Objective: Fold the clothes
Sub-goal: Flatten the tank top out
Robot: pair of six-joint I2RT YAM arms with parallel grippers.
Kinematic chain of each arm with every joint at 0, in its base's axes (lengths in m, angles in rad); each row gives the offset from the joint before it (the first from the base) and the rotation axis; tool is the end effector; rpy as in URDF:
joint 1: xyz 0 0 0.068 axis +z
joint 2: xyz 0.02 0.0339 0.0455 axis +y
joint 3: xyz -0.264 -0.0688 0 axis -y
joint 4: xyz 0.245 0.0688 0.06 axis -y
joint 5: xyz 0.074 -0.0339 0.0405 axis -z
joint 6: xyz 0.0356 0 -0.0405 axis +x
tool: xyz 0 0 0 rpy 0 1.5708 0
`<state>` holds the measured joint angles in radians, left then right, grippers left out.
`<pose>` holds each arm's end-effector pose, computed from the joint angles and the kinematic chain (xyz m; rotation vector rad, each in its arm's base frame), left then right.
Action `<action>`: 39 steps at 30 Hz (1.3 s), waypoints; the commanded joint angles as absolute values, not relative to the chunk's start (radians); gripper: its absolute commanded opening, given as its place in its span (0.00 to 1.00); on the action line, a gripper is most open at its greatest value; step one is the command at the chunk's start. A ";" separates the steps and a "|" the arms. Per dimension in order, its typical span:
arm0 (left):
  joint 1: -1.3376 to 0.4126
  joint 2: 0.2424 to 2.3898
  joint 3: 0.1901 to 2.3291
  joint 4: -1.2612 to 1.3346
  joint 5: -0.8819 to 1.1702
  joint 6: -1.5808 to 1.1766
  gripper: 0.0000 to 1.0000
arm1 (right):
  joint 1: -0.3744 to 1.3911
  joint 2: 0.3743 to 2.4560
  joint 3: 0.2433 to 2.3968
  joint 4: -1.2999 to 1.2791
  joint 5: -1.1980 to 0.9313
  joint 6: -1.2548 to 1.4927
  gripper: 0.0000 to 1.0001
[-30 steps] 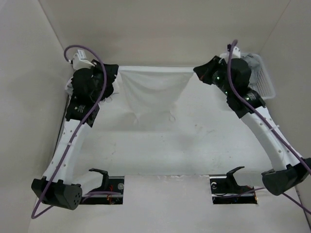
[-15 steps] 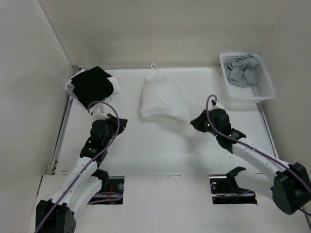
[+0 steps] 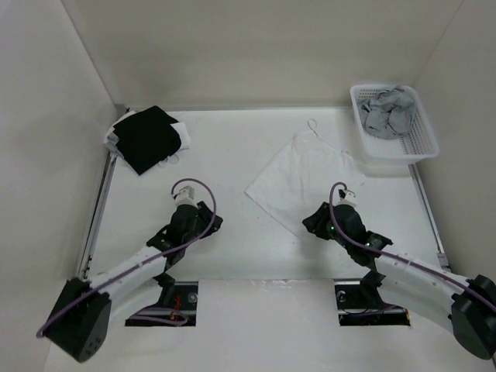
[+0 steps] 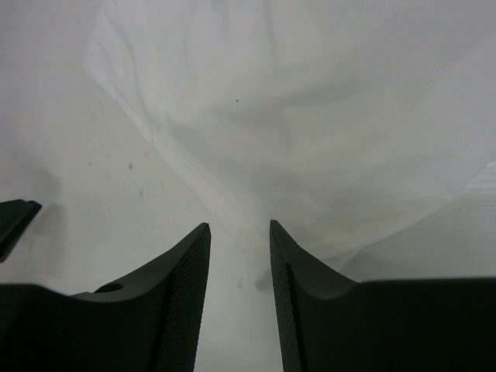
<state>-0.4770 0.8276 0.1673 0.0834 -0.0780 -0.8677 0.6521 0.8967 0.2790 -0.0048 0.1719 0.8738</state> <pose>0.1465 -0.0726 0.1453 -0.4788 2.1767 -0.6847 0.1454 0.1034 0.1632 0.3496 2.2368 0.6613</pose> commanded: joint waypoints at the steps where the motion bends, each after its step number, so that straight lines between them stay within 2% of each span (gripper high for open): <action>1: -0.609 1.035 0.326 0.273 -0.242 -0.755 0.39 | 0.680 0.821 0.279 -0.049 0.275 0.940 0.41; 6: -0.680 1.404 0.532 0.420 -0.318 -0.603 0.46 | 0.689 0.741 0.261 -0.087 0.282 0.972 0.42; 15: -0.616 1.692 0.704 0.503 -0.181 -0.565 0.45 | 0.711 0.745 0.261 -0.083 0.284 0.969 0.42; 19: -0.601 1.767 0.736 0.544 -0.106 -0.587 0.37 | 0.719 0.761 0.253 -0.068 0.287 0.973 0.42; 24: -0.585 1.795 0.727 0.607 -0.057 -0.636 0.08 | 0.720 0.767 0.252 -0.069 0.287 0.973 0.44; 26: -0.567 1.748 0.674 0.632 -0.066 -0.666 0.01 | 0.720 0.779 0.256 -0.067 0.287 0.971 0.46; 33: -0.449 1.386 0.320 0.606 -0.100 -0.791 0.00 | 0.766 0.873 0.305 -0.081 0.284 0.946 0.51; 39: -0.482 0.881 0.080 0.295 -0.156 -0.971 0.01 | 0.913 0.873 0.353 -0.182 0.284 0.979 0.62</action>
<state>-0.4660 1.0477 0.1368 0.4458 -0.1226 -0.8474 0.8551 0.8814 0.2901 -0.1436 0.2722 0.9649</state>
